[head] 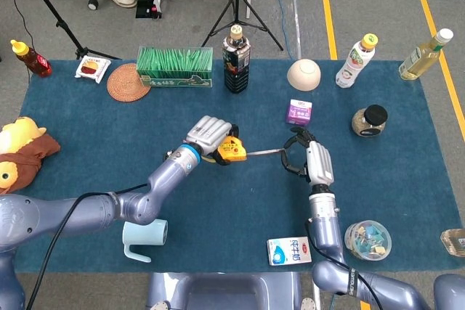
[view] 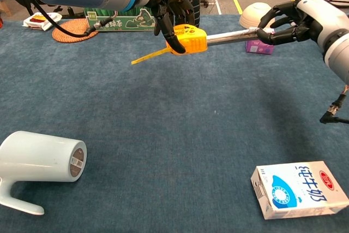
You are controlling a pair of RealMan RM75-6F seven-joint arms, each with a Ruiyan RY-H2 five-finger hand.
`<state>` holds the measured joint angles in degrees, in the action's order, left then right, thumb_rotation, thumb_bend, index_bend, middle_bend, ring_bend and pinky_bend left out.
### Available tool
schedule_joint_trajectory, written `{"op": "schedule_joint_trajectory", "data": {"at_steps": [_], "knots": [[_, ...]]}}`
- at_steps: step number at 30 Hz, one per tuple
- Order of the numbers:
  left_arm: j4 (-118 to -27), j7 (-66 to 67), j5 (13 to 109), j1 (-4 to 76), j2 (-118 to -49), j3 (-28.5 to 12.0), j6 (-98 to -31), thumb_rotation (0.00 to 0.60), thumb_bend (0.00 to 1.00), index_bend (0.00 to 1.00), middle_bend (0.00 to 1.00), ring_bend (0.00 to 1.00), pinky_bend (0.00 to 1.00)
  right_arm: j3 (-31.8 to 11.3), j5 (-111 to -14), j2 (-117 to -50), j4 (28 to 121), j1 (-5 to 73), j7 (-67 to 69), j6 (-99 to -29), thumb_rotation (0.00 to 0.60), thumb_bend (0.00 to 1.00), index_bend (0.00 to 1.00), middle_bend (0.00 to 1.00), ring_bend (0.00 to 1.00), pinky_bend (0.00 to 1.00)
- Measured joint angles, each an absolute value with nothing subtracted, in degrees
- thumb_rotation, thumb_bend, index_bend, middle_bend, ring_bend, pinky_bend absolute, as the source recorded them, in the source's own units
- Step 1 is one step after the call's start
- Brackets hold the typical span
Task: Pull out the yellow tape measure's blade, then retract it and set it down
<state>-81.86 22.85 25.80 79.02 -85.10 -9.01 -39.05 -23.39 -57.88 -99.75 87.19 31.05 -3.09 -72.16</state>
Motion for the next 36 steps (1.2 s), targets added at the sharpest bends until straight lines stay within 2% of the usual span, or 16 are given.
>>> {"op": "schedule_joint_trajectory", "data": {"at_steps": [9, 36], "knots": [[-81.32, 22.50, 25.75, 79.05, -85.21, -9.17, -39.06, 0.600, 0.24, 0.54, 0.45, 0.39, 0.47, -23.66, -57.71, -99.91, 86.93, 31.09, -3.41, -72.45, 0.600, 0.49, 0.62, 0.30, 0.26, 0.28], [-81.98, 23.01, 28.07, 77.75, -83.33, -7.89, -40.19, 0.600, 0.24, 0.54, 0.45, 0.39, 0.47, -23.86, -57.57, -98.60, 87.41, 30.19, -3.45, -72.92, 0.600, 0.50, 0.68, 0.35, 0.27, 0.29]]}}
